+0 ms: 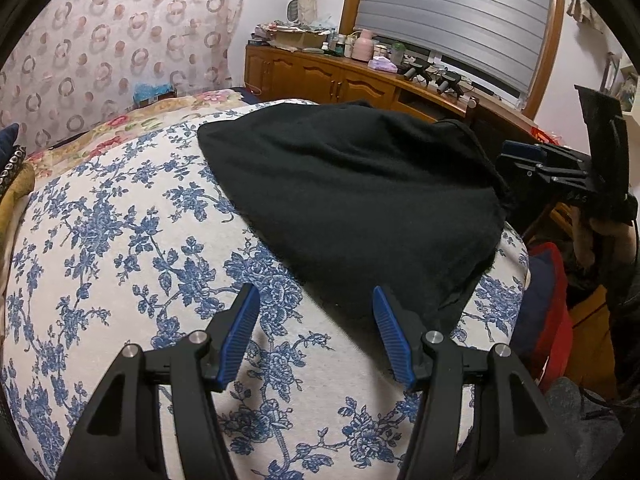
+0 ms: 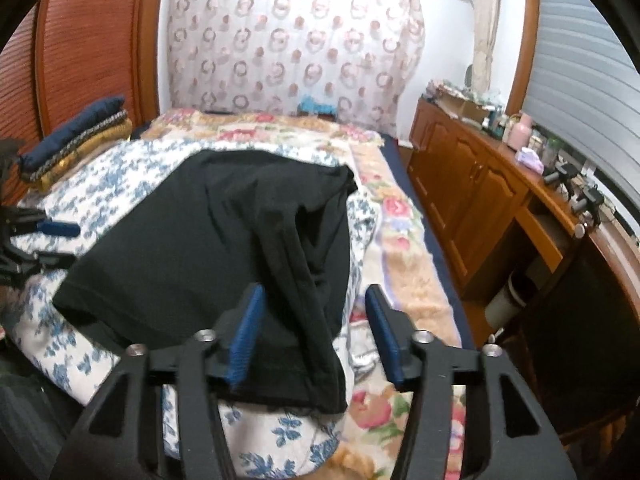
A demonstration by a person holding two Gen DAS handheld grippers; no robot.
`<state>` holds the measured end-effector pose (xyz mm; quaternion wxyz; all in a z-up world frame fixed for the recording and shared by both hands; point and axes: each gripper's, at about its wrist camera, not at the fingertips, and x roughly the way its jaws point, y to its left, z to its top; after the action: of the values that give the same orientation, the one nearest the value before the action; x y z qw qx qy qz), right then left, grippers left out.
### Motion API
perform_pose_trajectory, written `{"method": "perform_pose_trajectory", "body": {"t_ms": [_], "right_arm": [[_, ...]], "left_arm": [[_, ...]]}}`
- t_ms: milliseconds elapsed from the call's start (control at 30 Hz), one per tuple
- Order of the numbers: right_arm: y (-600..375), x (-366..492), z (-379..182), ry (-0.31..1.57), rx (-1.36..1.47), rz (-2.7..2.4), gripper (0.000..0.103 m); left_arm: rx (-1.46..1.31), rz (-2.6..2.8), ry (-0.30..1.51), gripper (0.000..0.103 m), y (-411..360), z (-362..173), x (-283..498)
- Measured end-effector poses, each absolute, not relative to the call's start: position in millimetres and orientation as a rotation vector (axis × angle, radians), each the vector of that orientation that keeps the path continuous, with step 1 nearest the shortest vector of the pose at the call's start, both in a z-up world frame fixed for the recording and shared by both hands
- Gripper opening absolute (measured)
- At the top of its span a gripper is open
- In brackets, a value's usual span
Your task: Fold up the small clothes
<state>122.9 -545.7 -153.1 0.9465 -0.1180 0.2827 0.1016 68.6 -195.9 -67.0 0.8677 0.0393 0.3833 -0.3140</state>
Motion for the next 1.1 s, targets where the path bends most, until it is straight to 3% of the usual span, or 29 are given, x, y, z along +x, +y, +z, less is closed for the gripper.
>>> {"method": "perform_pose_trajectory", "body": {"t_ms": [533, 767, 1033, 1100], "right_arm": [[-492.9, 129.8, -182.5, 0.642, -0.271, 0.368, 0.056], [-488.1, 130.1, -192.0, 0.674, -0.277, 0.405, 0.067], [-485.1, 127.9, -199.6, 0.699, -0.293, 0.424, 0.071], [-484.9, 126.3, -199.7, 0.700, -0.292, 0.433, 0.072]], "left_arm": [[0.081, -0.708, 0.829, 0.058, -207.9, -74.0, 63.1], [0.071, -0.739, 0.856, 0.058, -212.3, -79.5, 62.2], [0.060, -0.816, 0.874, 0.056, -219.5, -77.5, 55.7], [0.080, -0.803, 0.887, 0.051, -223.6, -80.7, 56.4]]}}
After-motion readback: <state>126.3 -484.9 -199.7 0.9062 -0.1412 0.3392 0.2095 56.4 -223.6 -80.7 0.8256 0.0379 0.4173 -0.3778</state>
